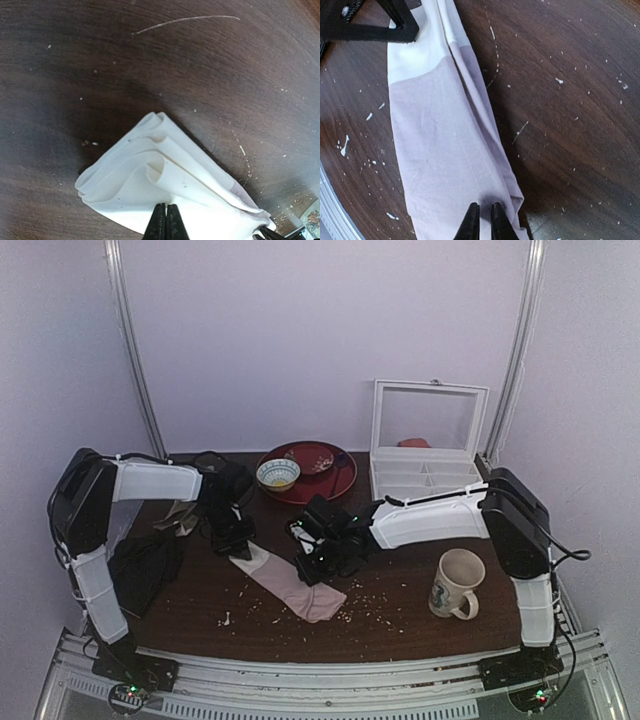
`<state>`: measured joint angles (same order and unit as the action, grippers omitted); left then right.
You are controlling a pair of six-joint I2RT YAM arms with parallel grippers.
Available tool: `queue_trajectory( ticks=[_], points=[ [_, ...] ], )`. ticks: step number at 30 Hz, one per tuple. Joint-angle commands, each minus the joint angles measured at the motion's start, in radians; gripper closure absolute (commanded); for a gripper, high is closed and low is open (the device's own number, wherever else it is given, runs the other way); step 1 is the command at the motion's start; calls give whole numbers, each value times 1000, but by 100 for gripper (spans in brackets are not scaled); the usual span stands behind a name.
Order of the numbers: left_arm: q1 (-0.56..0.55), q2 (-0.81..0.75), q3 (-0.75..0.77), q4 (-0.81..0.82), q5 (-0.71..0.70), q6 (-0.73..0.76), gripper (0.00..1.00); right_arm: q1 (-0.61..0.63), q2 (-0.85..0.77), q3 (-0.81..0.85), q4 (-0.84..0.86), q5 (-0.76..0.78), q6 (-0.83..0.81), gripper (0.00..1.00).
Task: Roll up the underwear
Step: Smooth out the underwear at the center of the board.
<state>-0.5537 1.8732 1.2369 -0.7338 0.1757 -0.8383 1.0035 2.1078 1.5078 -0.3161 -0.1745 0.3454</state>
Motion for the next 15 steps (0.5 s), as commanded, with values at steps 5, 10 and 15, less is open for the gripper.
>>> queue_trajectory(
  ticks=[5,10,15],
  points=[
    [-6,-56,-2,22,41,-9,100,28,-170,-141,-28,-44,32,93],
    [-21,-51,-33,53,56,-24,100,43,-186,-214,15,-88,71,93],
    [-26,-27,-64,72,62,-27,100,49,-162,-228,13,-105,82,93]
  ],
)
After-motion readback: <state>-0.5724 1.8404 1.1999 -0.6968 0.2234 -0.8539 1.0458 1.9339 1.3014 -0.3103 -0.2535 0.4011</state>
